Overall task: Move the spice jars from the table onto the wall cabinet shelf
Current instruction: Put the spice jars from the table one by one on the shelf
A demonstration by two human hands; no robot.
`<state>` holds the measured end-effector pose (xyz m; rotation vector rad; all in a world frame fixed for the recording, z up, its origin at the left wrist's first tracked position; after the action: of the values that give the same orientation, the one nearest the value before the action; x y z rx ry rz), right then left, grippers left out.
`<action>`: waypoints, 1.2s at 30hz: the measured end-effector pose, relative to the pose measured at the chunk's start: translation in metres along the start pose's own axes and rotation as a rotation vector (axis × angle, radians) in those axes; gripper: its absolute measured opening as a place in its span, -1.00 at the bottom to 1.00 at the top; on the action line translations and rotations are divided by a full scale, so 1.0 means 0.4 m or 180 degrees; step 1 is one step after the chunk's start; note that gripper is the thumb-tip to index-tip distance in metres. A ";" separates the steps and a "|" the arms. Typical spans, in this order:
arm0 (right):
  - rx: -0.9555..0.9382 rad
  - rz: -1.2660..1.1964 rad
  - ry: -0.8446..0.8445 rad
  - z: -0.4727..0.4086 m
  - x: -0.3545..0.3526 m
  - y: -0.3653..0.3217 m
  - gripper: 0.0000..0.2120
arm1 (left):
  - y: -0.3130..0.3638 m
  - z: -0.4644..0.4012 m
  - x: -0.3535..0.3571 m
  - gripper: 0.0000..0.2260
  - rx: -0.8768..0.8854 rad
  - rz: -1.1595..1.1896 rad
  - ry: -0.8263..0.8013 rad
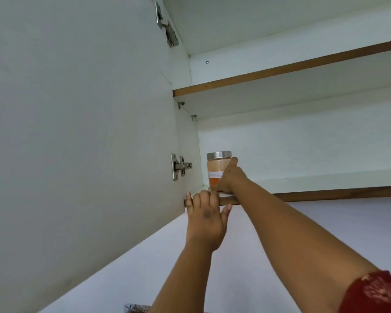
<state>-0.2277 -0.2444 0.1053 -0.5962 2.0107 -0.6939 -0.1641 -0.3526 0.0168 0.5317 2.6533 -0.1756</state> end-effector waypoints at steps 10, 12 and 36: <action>-0.0032 0.0295 -0.0972 -0.037 0.074 -0.044 0.07 | -0.009 -0.001 0.001 -0.51 0.0031 0.0295 -0.0105; -0.0087 0.0341 -0.0991 -0.034 0.073 -0.044 0.04 | -0.007 -0.002 0.001 -0.53 0.0025 0.0342 -0.0168; -0.0559 0.2027 -0.0300 0.192 -0.060 0.048 -0.39 | 0.018 -0.014 -0.036 -0.52 -0.0394 0.0449 -0.1232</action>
<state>-0.1523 -0.2332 0.0731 -0.0607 2.0223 -0.1037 -0.1514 -0.3498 0.0279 0.5764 2.2264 -0.0629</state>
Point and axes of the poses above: each hand's wrist, its own z-axis away from the middle knuckle, its own x-axis out of the palm, y = z × x, the point moved 4 cm from there along -z, towards the middle knuckle, and after that the axes turned 1 degree about x, right-handed, at the moved point
